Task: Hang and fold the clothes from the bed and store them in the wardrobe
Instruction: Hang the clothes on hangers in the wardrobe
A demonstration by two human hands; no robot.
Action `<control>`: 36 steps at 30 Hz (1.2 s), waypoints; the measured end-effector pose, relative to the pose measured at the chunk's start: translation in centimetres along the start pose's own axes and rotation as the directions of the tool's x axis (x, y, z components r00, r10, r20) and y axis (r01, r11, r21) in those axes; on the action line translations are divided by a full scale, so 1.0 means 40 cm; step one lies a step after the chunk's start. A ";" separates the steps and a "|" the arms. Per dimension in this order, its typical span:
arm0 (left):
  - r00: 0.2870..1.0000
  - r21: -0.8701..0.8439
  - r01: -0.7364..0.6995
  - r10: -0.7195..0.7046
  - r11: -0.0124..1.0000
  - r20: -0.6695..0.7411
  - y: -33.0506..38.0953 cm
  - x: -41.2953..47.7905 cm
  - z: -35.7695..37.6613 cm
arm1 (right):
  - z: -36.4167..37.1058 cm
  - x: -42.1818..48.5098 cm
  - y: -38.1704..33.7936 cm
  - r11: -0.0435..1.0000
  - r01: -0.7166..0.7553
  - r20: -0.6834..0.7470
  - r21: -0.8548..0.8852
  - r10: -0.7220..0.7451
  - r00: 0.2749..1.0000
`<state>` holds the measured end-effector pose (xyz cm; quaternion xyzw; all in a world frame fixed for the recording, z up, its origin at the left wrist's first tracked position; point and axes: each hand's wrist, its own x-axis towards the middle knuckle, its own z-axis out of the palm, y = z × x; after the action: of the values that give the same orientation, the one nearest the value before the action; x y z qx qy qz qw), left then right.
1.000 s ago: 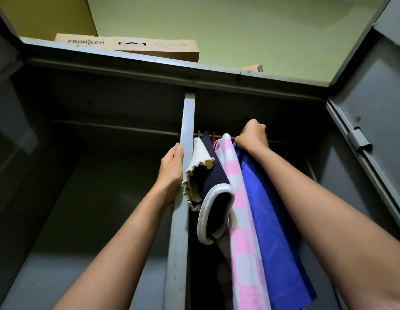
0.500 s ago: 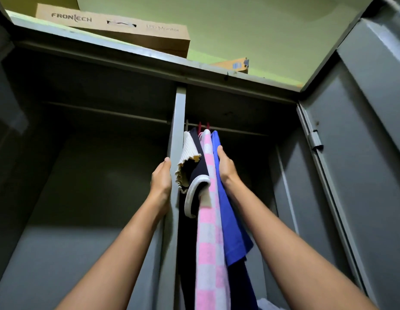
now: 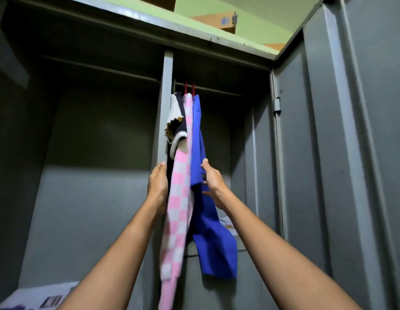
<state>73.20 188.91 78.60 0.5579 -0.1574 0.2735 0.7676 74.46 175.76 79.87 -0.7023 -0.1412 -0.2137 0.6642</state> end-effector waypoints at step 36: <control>0.269 0.113 0.746 -0.452 0.656 0.851 0.051 -1.527 0.449 | -0.739 -1.580 -0.109 0.897 -0.442 -0.866 -0.016 0.209 0.455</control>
<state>24.23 157.55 52.65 0.5033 -0.3108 -0.3665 0.7182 14.14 152.16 53.61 -0.5964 0.3643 -0.4102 0.5859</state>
